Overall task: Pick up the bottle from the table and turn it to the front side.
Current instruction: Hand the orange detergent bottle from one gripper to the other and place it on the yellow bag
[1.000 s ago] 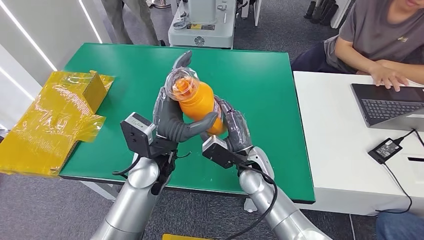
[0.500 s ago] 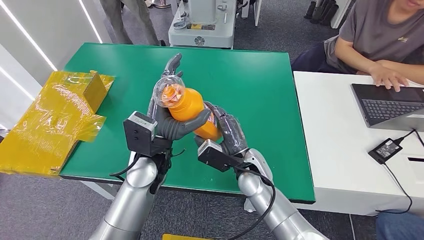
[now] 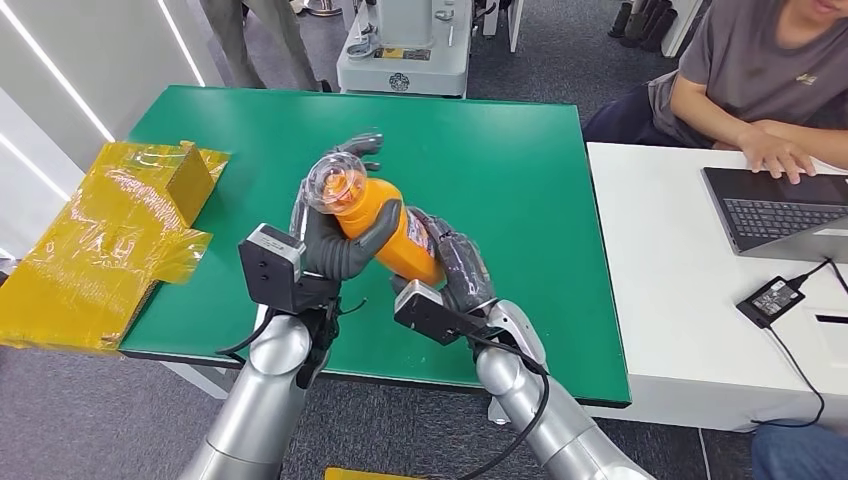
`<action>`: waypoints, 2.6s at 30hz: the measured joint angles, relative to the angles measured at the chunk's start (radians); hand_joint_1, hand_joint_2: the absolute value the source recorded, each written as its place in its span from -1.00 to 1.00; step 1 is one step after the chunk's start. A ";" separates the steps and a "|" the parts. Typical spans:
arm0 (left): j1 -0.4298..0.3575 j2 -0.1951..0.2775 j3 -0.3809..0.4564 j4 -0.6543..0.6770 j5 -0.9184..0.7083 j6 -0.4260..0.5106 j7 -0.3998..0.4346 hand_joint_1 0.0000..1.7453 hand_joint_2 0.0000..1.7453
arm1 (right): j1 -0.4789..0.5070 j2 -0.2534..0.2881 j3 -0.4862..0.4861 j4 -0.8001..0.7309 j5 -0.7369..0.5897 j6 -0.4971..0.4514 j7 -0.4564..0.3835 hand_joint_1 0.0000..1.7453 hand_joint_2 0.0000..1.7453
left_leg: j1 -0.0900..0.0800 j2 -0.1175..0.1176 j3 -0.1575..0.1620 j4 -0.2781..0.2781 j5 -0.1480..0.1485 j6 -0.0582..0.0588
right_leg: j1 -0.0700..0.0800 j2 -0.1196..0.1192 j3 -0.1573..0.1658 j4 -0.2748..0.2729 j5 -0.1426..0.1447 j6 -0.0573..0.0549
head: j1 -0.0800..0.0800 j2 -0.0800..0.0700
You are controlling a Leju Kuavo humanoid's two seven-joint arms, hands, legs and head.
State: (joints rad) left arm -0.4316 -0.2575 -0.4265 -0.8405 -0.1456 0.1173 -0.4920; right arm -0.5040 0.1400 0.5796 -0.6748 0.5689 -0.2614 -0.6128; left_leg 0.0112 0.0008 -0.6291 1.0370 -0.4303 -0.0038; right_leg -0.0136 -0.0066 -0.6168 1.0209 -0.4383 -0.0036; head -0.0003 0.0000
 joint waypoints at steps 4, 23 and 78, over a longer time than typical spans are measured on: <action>0.002 -0.004 0.000 0.000 -0.003 -0.016 -0.004 1.00 1.00 | 0.002 0.000 -0.003 -0.002 0.005 -0.007 0.003 1.00 1.00 | 0.000 0.000 0.000 0.000 0.000 0.000 | 0.000 0.000 0.000 0.000 0.000 0.000 | 0.000 0.000; -0.004 -0.015 0.013 0.014 -0.002 -0.016 -0.032 1.00 1.00 | -0.005 0.002 -0.016 -0.019 0.016 -0.037 -0.016 -1.00 1.00 | 0.000 0.000 0.000 0.000 0.000 0.000 | 0.000 0.000 0.000 0.000 0.000 0.000 | 0.000 0.000; 0.071 0.262 0.102 -0.224 -0.319 0.073 0.042 1.00 1.00 | 0.331 -0.084 -0.006 -0.676 -0.289 0.005 -0.050 -1.00 1.00 | 0.000 0.000 0.000 -0.001 0.000 -0.001 | 0.000 0.000 -0.001 0.000 -0.001 0.000 | 0.000 0.000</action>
State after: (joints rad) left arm -0.3601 0.0041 -0.3242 -1.0640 -0.4646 0.1905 -0.4501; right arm -0.1726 0.0563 0.5740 -1.3511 0.2798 -0.2561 -0.6629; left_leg 0.0117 0.0013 -0.6291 1.0364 -0.4306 -0.0044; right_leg -0.0133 -0.0062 -0.6181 1.0213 -0.4395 -0.0037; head -0.0004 0.0000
